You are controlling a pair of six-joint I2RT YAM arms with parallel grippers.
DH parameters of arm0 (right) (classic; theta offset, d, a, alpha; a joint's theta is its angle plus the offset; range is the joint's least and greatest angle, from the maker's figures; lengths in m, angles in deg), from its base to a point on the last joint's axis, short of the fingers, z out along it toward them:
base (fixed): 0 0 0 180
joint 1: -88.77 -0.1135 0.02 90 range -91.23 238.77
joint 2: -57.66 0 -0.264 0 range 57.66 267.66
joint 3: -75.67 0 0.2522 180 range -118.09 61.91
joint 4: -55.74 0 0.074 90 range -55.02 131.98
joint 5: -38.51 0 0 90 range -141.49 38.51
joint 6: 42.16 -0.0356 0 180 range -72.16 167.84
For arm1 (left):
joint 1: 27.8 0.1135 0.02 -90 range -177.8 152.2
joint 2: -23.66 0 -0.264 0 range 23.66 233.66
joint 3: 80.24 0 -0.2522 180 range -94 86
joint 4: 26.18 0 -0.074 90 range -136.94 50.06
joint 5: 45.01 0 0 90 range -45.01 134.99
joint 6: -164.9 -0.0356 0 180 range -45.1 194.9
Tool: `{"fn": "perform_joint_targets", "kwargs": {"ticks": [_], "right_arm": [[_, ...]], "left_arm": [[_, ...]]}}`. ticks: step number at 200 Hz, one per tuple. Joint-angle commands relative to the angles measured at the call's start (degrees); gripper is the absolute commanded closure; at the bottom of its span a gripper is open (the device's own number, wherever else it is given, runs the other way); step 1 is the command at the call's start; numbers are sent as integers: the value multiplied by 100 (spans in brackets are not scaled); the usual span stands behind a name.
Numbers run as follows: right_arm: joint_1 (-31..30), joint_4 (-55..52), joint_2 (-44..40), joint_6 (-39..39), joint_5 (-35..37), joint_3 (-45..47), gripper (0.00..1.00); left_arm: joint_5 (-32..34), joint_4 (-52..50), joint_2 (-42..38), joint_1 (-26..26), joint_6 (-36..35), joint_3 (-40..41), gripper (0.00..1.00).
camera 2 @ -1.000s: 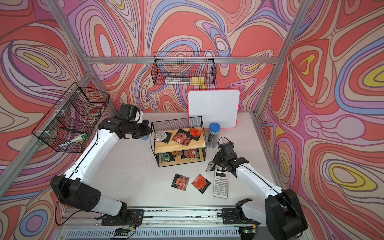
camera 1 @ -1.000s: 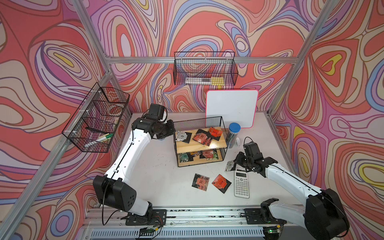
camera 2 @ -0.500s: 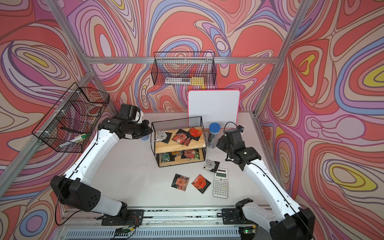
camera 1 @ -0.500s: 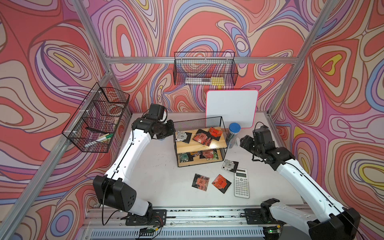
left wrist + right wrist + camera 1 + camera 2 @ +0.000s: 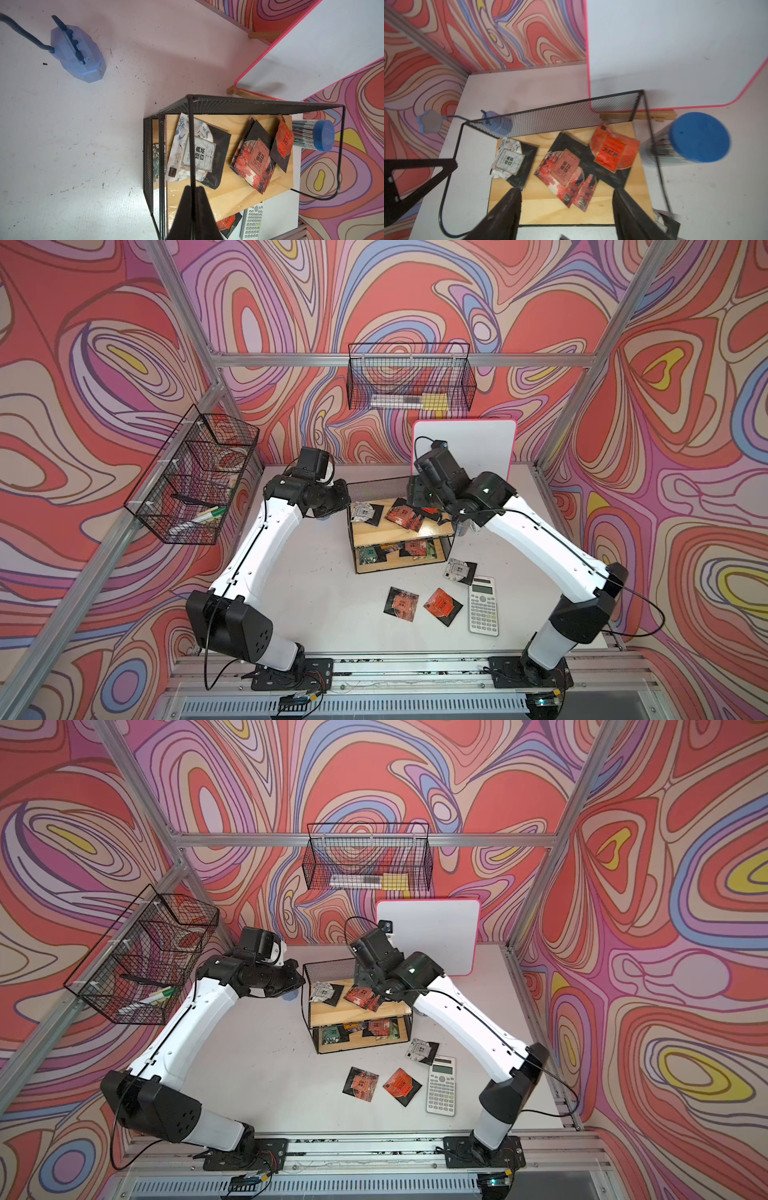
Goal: Remove the tea bags from the shelf
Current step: Pick up the tea bag from the shelf.
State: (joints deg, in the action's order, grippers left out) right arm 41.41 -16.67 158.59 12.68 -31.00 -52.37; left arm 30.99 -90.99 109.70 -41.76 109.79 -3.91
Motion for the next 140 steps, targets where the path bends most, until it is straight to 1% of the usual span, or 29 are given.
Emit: {"fn": "perform_joint_targets", "kwargs": {"ticks": [1,28,42,83,96,111,140], "right_arm": [[-111,247,441,469,-672,-358,27],[-126,788,763,1165,-1200,-244,23],[-130,988,894,1489,-1354,-185,22],[-110,1420,1254,2362,-1841,-187,20],[-90,1395,1402,2505,-1995,-275,20],[-60,1305,1571,2561,-2078,-362,22],[-26,1451,1646,2582,-2240,-179,23]], "left_arm": [[38,-52,49,-2,-137,133,97],[55,-57,41,-2,-142,154,97],[32,-54,37,-2,-136,169,97],[45,-59,47,-2,-132,158,97],[38,-64,56,-2,-138,150,97],[42,-71,47,-2,-133,149,97],[34,-67,52,-2,-136,148,97]]}}
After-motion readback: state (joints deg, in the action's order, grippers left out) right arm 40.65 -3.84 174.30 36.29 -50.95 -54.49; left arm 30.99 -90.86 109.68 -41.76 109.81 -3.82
